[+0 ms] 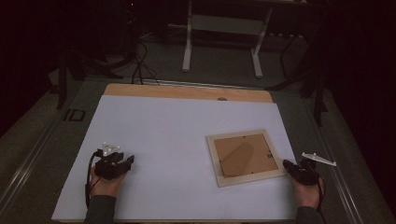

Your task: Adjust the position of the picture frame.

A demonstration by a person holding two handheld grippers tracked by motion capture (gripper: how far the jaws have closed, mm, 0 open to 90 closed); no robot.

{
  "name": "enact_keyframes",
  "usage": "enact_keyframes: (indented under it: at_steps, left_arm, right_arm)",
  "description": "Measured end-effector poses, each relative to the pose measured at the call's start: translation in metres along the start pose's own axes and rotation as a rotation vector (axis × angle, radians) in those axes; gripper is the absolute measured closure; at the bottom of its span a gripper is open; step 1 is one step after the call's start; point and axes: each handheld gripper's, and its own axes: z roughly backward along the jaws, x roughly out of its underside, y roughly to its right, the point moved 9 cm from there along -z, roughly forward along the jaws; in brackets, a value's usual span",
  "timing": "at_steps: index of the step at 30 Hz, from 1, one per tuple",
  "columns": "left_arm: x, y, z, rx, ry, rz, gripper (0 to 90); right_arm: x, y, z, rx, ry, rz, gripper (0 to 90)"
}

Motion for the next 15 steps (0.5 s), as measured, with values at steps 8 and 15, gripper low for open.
enact_keyframes:
  at_steps: [8,15]
  left_arm:
    - [0.000,0.005,0.000,0.016,-0.007,-0.002,56.3]
    - [-0.001,0.019,0.001,0.086,-0.004,-0.005,60.4]
  right_arm:
    - [0.001,-0.010,-0.004,-0.015,-0.012,0.025,87.3]
    - [0.000,-0.016,-0.007,-0.021,-0.018,0.044,87.4]
